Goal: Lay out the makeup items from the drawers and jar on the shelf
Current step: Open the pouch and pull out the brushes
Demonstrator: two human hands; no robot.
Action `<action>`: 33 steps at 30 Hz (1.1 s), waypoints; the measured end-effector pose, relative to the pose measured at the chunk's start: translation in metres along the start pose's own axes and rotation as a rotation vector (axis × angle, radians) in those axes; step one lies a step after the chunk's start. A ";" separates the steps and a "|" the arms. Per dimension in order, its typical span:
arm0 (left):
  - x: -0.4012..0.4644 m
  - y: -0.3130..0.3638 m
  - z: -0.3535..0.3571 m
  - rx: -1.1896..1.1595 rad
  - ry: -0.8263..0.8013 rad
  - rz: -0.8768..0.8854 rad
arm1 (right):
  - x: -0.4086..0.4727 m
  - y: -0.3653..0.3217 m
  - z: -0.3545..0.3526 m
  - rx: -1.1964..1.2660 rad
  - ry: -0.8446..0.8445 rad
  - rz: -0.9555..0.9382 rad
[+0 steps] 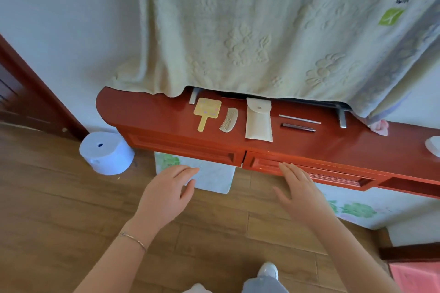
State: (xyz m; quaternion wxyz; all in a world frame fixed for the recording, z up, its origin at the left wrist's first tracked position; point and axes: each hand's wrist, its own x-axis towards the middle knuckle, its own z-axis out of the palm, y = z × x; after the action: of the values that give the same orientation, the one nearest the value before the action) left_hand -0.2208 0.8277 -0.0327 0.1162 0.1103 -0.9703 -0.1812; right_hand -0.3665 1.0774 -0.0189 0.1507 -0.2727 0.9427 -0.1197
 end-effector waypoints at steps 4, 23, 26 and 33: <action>0.028 0.001 0.014 -0.024 0.013 0.034 | 0.025 0.014 -0.005 0.010 0.012 0.059; 0.249 0.074 0.170 -0.450 -0.242 -0.615 | 0.219 0.051 -0.004 0.910 -0.208 0.515; 0.261 0.075 0.176 -0.571 -0.244 -0.883 | 0.233 0.065 0.009 1.092 -0.276 0.624; 0.259 0.082 0.133 -0.901 -0.327 -0.805 | 0.226 0.078 -0.008 0.689 -0.179 0.322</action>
State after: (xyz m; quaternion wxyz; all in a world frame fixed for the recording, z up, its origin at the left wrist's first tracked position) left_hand -0.5157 0.8793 -0.0747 -0.0762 0.3780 -0.6862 -0.6168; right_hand -0.5887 1.0189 -0.0852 0.3319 -0.0638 0.8612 -0.3797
